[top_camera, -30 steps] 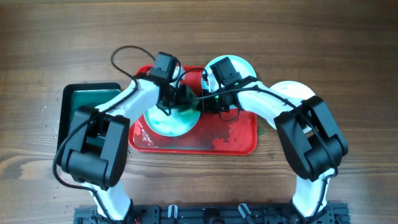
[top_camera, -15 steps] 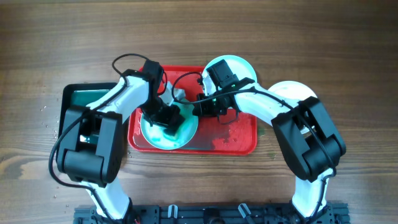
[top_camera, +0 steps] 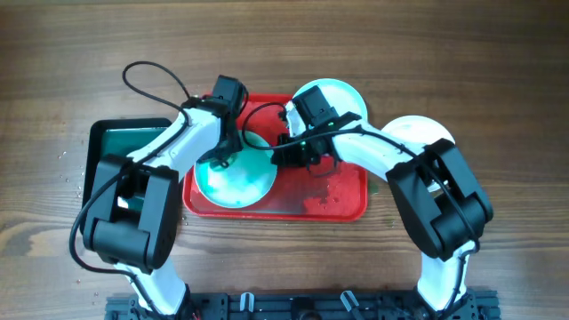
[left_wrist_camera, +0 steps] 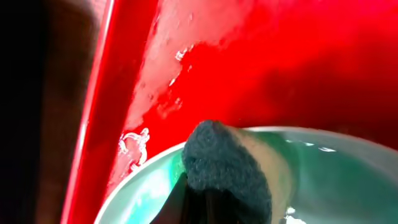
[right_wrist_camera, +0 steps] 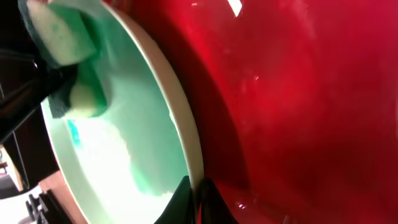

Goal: Clean dirty plates on tray and stack at the side
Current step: 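Scrub the pale blue plate with the sponge in the left gripper, then lift the sponge away and tilt the pale blue plate up with right gripper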

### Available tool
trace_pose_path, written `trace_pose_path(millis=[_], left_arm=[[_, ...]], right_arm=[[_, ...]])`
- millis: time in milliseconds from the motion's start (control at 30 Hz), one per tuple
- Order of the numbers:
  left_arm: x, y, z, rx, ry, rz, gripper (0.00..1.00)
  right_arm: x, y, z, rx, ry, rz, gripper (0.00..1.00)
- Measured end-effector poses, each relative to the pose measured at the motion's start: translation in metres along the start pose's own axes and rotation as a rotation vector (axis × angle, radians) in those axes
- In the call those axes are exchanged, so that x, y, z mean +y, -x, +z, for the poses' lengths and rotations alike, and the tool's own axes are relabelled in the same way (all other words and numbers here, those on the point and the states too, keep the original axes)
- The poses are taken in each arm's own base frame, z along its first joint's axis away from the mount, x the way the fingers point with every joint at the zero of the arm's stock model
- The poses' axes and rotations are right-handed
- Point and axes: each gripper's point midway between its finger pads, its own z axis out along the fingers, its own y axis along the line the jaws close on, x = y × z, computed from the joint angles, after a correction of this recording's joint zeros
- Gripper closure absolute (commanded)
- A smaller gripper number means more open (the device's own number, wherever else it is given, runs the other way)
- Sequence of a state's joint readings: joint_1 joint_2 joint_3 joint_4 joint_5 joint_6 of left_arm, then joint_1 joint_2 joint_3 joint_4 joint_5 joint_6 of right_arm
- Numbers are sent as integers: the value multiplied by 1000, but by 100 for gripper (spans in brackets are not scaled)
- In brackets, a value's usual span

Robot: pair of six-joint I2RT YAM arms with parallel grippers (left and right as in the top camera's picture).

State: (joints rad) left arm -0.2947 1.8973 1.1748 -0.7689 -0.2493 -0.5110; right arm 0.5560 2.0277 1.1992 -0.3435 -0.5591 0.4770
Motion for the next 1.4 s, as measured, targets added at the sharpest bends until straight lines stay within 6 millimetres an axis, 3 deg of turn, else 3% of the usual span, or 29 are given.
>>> trace_pose_path(millis=[133, 267, 333, 433, 533, 600, 667, 700, 767, 867, 967, 1067, 1200, 1233, 1300, 1400], left_arm=[[-15, -25, -5, 153, -208, 313, 96], [-61, -75, -27, 285, -611, 604, 96], [-76, -89, -34, 305, -738, 673, 96], [-91, -84, -36, 242, -827, 716, 96], [-102, -46, -23, 113, -734, 565, 96], [-92, -7, -14, -3, -538, 373, 96], [-58, 27, -4, -106, -293, 175, 96], [-43, 32, -2, -126, -204, 113, 96], [-13, 25, 1, -106, -47, 23, 96], [18, -6, 0, 11, 94, -9, 96], [23, -31, -1, 141, 76, 94, 96], [9, -49, -6, 258, -111, 309, 96], [-47, -92, -27, 373, -568, 596, 96], [-54, -94, -29, 366, -614, 619, 96], [-75, -86, -30, 292, -717, 658, 96], [-94, -48, -22, 136, -702, 558, 96]], right_arm=[[-3, -2, -2, 13, 1, 12, 96], [-4, -1, -2, 11, 1, 12, 96], [-4, -1, -2, 11, 1, 12, 96], [-5, -1, -3, 8, -1, 13, 96], [-11, 9, -7, -27, -13, 22, 96], [-11, 9, -6, -28, -15, 24, 96], [-11, 9, -6, -28, -15, 24, 96], [-11, 9, -6, -27, -14, 23, 96], [-6, 8, -4, -23, -5, 11, 96], [5, -1, 1, 7, 21, -7, 96], [6, -3, 0, 15, 28, -6, 96], [1, -1, -2, 13, 25, 3, 96], [-1, 0, -3, 13, 23, 8, 96], [-1, -1, -3, 14, 23, 8, 96], [-1, -1, -3, 14, 23, 8, 96], [-5, 5, -6, -8, 13, 19, 96]])
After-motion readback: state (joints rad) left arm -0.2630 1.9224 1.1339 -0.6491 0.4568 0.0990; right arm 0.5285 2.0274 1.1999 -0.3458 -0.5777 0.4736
